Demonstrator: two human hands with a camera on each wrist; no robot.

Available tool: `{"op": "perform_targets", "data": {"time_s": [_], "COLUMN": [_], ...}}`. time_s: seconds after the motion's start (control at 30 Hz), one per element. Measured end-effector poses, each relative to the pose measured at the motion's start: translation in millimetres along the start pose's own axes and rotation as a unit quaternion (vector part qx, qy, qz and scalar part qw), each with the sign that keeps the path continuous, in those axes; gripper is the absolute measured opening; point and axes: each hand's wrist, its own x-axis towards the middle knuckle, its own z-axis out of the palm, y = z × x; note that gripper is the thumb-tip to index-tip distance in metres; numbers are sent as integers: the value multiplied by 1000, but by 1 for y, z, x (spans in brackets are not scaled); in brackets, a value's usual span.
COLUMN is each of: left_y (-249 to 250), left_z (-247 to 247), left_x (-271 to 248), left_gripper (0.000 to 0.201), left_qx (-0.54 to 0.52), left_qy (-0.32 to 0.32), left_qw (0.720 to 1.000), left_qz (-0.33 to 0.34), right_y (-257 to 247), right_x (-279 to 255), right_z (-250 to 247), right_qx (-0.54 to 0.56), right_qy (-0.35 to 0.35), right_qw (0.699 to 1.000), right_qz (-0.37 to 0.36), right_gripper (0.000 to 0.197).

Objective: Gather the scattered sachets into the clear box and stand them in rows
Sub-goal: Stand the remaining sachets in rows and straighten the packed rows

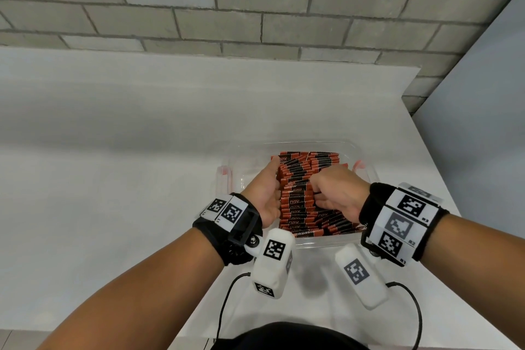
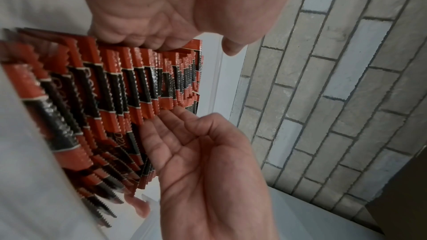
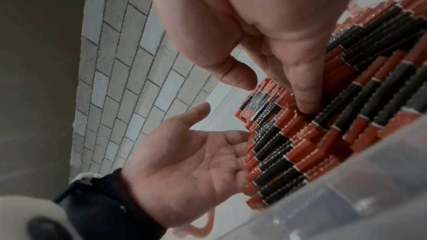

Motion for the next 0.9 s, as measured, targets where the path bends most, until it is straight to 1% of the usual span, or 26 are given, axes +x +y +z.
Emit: {"op": "perform_targets", "data": {"time_s": [0.03,0.07,0.17,0.27,0.3,0.43,0.5,0.6,0.7,0.73,0.8,0.9], "left_y": [0,0,2,1,1,2,3,2,3,4,6,6], "left_z": [0,1,-2,-2,-1,-3,-4,-1,-3,-4,-6,-4], "left_x": [0,-1,0,2,2,4,6,7,9,10,11,13], "left_gripper": [62,61,55,59,60,58,59,64,59,58,63,69], "left_qx": [1,3,5,-1,-1,13,12,15,27,27,25,27], "left_qy": [0,-1,-1,0,1,22,19,1,11,17,20,4], "left_qw": [1000,1000,1000,1000,1000,999,1000,1000,999,999,999,999], "left_qz": [0,0,4,2,3,21,20,11,20,25,31,32], "right_y": [0,-1,-2,-3,-3,-3,-5,-3,-4,-5,-5,-5], "right_x": [0,0,2,-1,0,5,5,7,8,8,9,8], "right_z": [1,2,1,3,4,-2,-4,-1,-2,-3,-4,0], "right_qx": [-3,-3,6,-1,-10,-10,-15,-32,-21,-14,-5,-10], "right_qy": [-4,-8,-19,-24,-25,-8,-4,-17,-20,-17,-4,-8], "right_qw": [1000,1000,1000,1000,1000,1000,1000,999,999,1000,1000,1000], "right_qz": [4,4,0,5,9,-3,-6,-12,-18,-14,-10,-5], "right_gripper": [24,21,29,18,17,24,23,24,20,22,23,21]}}
